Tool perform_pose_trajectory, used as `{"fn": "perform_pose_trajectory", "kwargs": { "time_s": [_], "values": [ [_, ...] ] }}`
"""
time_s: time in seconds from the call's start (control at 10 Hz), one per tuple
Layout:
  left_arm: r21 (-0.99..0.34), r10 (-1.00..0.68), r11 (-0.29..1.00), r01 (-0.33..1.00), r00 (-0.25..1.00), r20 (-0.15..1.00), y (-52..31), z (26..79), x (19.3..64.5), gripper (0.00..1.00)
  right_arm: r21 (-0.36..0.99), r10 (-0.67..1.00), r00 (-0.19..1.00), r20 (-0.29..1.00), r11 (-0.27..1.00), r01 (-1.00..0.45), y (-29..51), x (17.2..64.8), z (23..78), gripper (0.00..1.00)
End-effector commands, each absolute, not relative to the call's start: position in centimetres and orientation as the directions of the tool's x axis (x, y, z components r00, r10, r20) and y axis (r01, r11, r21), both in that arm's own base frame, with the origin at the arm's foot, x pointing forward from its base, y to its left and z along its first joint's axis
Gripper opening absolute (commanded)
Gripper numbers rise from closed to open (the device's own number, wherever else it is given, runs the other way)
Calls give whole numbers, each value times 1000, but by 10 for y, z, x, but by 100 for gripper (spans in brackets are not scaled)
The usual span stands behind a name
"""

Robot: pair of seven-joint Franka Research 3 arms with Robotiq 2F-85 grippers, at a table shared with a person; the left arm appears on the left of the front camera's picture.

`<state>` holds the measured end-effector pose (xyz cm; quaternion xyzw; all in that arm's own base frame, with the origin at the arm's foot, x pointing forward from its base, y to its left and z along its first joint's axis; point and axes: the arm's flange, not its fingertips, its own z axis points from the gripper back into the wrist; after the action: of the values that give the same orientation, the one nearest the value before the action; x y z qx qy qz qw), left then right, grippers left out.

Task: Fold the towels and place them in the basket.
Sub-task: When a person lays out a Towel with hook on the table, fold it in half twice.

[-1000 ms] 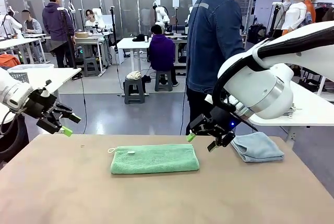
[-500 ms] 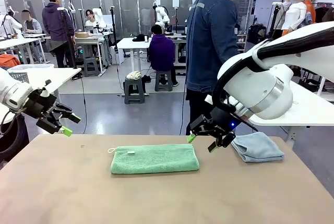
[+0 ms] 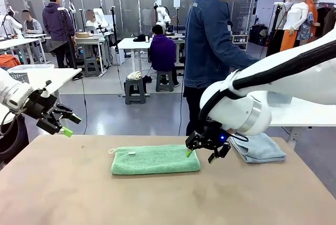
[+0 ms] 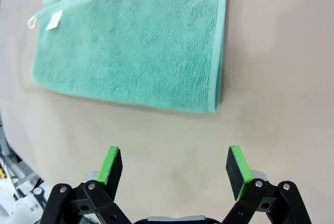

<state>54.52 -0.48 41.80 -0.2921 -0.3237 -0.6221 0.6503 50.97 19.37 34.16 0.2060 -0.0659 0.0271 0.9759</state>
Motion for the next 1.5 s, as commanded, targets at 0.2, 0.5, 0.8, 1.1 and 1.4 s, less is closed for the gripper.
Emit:
{"fn": "perform_pose_trajectory", "kwargs": {
  "time_s": [0.2, 0.5, 0.8, 1.1, 1.4],
  "values": [
    [27, -624, 60, 998, 16, 781, -6, 418, 546, 100, 260, -43, 977, 210, 966, -13, 231, 544, 328, 100],
    [27, -624, 60, 998, 16, 781, -6, 418, 546, 100, 183, -47, 969, 243, 983, 2, 241, 560, 315, 100],
    [27, -624, 60, 998, 16, 781, -6, 418, 546, 100, 119, -49, 961, 272, 993, 17, 254, 566, 304, 100],
    [27, -624, 60, 998, 16, 781, -6, 418, 546, 100, 111, -58, 958, 280, 993, 28, 256, 575, 298, 100],
    [27, -624, 60, 998, 16, 781, -6, 418, 546, 100, 95, -54, 958, 281, 995, 29, 259, 577, 293, 82]
  ]
}}
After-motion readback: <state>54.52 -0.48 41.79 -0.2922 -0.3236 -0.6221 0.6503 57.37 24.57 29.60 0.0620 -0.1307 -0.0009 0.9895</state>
